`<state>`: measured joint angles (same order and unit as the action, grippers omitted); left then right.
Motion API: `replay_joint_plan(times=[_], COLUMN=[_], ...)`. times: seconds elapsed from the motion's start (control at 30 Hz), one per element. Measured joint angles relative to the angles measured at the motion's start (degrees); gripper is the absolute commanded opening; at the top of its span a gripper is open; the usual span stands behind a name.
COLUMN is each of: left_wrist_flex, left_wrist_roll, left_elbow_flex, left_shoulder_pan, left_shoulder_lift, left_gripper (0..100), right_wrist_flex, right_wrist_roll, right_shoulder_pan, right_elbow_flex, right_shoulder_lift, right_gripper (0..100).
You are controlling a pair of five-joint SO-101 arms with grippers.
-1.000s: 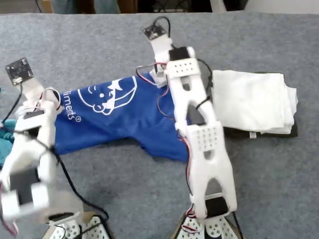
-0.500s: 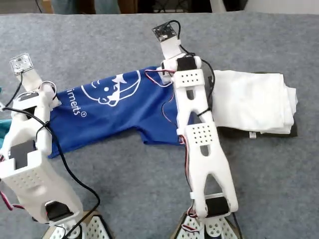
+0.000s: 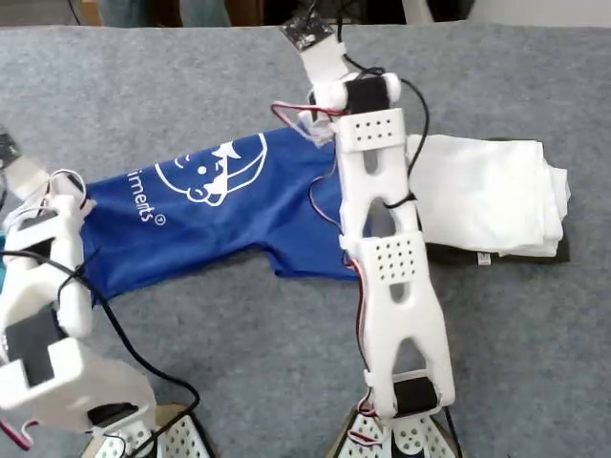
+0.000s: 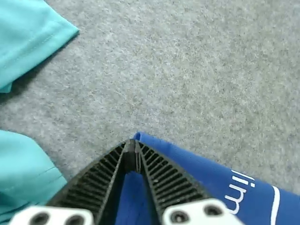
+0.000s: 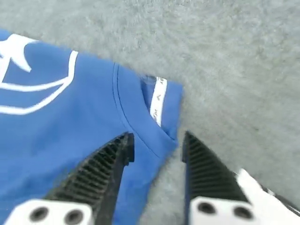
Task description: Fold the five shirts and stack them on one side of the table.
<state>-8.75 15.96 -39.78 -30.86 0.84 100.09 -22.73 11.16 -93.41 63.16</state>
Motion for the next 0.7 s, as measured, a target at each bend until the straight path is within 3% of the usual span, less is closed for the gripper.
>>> replay_joint_plan(times=[0.13, 0.27, 0.5, 0.7], left_wrist_flex=[0.4, 0.4, 0.4, 0.4], left_wrist_roll=[0.8, 4.1, 4.7, 5.0], left_elbow_flex=[-0.4, -0.4, -0.4, -0.4], left_shoulder_pan=[-1.0, -3.1, -3.6, -3.6], left_shoulder_lift=[-0.9, -0.9, -0.9, -0.9], left_gripper=[3, 3, 3, 3], right_wrist_flex=[0.9, 1.0, 0.5, -9.6], right_wrist_roll=[-5.2, -15.4, -34.1, -40.4], right_shoulder_pan=[0.0, 0.0, 3.9, 8.1], right_elbow_flex=[1.9, 14.7, 58.8, 97.2], right_shoulder_lift=[-4.9, -15.3, -44.3, -67.3], right_gripper=[21.5, 21.5, 21.6, 21.9])
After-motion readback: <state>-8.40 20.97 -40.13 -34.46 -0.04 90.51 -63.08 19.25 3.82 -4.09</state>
